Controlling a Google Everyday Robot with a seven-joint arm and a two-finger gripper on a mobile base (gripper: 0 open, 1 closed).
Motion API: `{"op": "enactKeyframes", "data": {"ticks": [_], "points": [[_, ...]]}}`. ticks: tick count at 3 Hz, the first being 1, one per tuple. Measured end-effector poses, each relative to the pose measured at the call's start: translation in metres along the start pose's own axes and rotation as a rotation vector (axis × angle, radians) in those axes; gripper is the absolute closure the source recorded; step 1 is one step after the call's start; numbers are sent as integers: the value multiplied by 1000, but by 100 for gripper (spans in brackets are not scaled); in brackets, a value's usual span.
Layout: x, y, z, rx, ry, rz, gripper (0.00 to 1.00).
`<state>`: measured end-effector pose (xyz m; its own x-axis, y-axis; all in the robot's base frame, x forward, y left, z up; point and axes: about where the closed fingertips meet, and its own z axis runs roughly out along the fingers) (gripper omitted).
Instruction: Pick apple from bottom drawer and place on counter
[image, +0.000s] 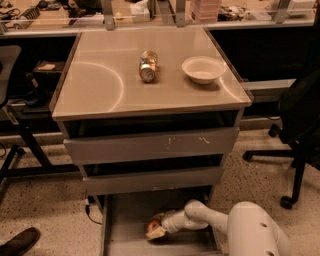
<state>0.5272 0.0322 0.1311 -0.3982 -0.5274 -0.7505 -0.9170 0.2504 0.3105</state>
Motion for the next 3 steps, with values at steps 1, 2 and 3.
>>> {"op": "enactKeyframes", "data": {"ticks": [1, 2, 3], "points": [[0, 0, 0, 0, 0, 0, 89], [-11, 11, -7, 2, -3, -12, 100], [-37, 19, -33, 62, 16, -26, 100]]}}
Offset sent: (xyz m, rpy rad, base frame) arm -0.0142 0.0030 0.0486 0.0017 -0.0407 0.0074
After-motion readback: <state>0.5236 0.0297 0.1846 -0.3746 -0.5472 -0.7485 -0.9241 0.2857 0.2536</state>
